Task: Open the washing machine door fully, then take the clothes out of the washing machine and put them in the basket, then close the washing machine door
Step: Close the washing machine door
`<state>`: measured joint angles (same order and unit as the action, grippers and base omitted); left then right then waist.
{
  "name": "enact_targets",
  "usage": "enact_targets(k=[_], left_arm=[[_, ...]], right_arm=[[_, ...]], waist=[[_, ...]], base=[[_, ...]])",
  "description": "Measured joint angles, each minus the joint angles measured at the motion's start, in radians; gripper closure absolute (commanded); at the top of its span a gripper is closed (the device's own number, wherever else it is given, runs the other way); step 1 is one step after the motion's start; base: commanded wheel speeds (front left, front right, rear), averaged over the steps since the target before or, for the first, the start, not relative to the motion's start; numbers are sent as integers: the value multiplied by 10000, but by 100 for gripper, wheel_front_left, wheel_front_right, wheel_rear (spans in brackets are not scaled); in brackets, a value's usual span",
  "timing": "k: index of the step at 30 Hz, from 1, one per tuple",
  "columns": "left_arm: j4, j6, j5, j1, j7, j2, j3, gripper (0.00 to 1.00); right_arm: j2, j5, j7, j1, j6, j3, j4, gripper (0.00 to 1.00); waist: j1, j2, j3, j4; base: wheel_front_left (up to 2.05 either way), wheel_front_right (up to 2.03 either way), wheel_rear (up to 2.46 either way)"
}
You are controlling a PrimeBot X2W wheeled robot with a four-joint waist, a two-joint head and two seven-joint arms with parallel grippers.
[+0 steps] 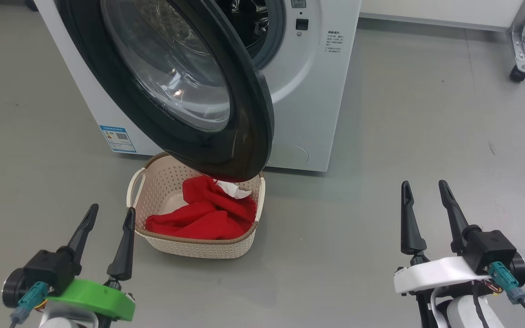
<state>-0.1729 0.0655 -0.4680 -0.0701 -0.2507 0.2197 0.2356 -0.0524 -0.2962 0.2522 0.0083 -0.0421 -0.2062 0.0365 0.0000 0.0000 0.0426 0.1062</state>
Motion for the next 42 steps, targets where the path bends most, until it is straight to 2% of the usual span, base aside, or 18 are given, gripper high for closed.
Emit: enact_targets(k=[3,4,5,6,13,19,22,28,42], left_arm=[[33,8,23,48,0,-63,-40,0],[33,8,23,48,0,-63,-40,0],[40,10,40,76,0,-79,-40,0],[48,13,54,97,0,-96,-29,0],[286,105,169,90,-6,-213,46,0],[431,203,251,-48,-13,-453,288,0],[454,280,297,-267,-13,-581,466,0],[493,364,301,-503,-13,-780,581,0],[627,456,299,-1495,-13,-1323,453,0]], right_arm=[[6,0,0,0,8,0,0,0],[6,0,0,0,8,0,0,26],[8,0,0,1,58,0,-6,78],[6,8,0,4,61,2,-19,100],[-430,702,0,-177,573,-648,-201,100],[-683,1241,-113,-1220,1296,-1691,-278,100],[-769,1375,-274,-1610,1469,-2153,-188,100],[-834,1682,-508,-2522,1588,-2993,79,100],[-1202,1664,-901,-4863,1639,-2869,907,100]], waist=[[0,0,15,11],[0,0,15,11],[0,0,27,17],[0,0,47,26],[0,0,445,191],[0,0,1020,446],[0,0,1287,617],[0,0,1803,1057],[0,0,3155,2006]], base=[[0,0,0],[0,0,0],[0,0,0],[0,0,0],[0,0,0],[0,0,0],[0,0,0],[0,0,0],[0,0,0]])
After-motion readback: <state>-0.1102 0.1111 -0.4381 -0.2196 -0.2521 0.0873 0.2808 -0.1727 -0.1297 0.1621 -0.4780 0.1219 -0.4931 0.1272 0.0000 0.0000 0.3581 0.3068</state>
